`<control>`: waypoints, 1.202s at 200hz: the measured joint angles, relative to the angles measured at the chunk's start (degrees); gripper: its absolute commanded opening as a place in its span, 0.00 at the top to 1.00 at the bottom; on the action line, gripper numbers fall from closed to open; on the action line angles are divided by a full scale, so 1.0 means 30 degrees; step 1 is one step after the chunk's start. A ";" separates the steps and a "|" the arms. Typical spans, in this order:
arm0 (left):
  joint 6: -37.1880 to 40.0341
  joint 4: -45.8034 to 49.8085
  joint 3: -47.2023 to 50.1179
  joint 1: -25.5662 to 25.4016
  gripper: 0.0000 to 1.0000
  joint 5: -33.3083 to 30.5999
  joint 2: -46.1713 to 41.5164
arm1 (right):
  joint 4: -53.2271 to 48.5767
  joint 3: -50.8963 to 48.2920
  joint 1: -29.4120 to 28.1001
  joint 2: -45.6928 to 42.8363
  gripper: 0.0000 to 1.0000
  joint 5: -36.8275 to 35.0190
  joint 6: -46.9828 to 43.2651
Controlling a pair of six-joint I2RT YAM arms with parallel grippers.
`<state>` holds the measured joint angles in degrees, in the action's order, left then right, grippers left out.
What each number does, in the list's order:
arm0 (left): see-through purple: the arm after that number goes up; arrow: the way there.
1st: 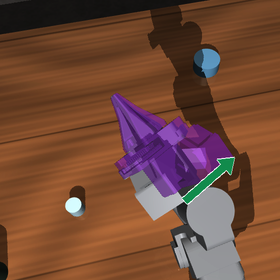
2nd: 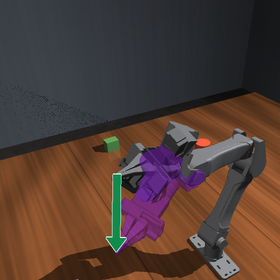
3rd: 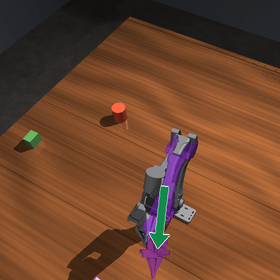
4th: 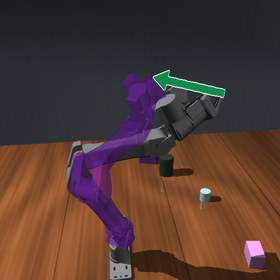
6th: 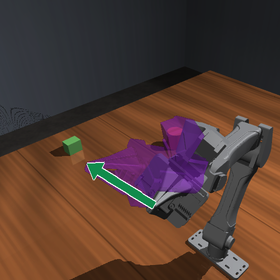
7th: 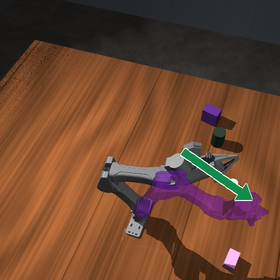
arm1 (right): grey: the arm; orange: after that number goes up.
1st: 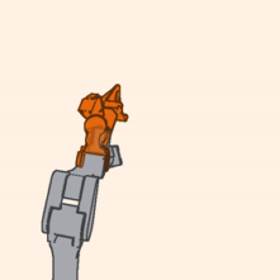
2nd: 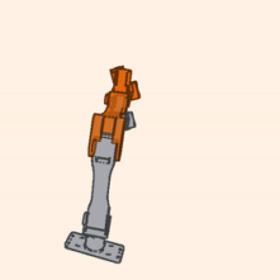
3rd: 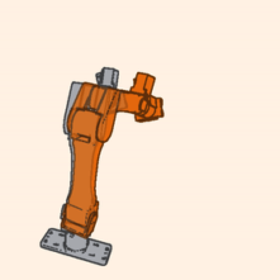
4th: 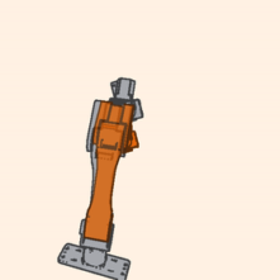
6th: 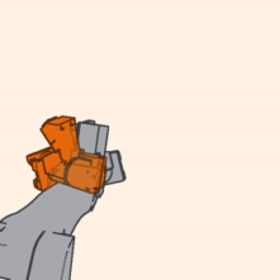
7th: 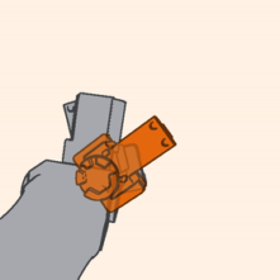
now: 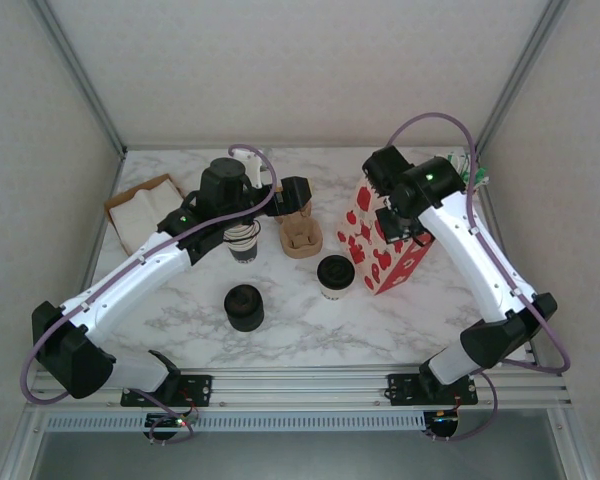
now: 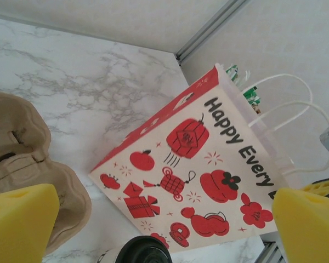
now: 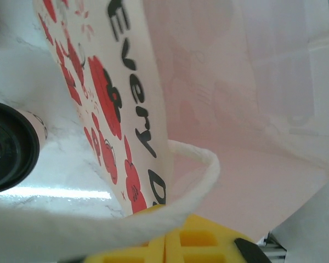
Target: Pack the takeout coffee
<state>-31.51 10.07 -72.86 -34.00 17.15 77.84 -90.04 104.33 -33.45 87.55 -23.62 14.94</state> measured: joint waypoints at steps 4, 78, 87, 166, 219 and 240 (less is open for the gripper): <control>-0.0007 0.0000 0.0000 0.0000 0.00 0.0015 0.0000 | -0.0087 -0.0036 -0.0073 -0.0036 0.93 -0.0087 0.0117; -0.0284 -0.0342 0.0576 0.0000 0.00 0.0073 -0.0342 | -0.0546 -0.0597 -0.1268 -0.0364 0.86 -0.0699 0.1231; -0.0357 -0.0357 0.0612 0.0000 0.00 0.0066 -0.0430 | -0.0532 -0.0619 -0.1464 -0.0364 0.84 -0.0656 0.1275; -0.0729 -0.0437 0.1086 0.0000 0.00 0.0036 -0.0933 | -0.0044 -0.0182 -0.1829 -0.0969 0.65 0.0590 0.1319; -0.1078 -0.0444 0.1137 0.0000 0.00 -0.0168 -0.1209 | 0.0852 0.0066 -0.1851 -0.2550 0.56 0.2055 0.1224; -0.1319 -0.0532 0.1239 0.0000 0.00 -0.0168 -0.1319 | 0.1537 0.0087 -0.1851 -0.2907 0.48 0.2922 0.0962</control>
<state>-35.46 8.47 -69.14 -34.00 16.64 73.89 -85.43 104.60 -39.00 78.83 -14.85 17.82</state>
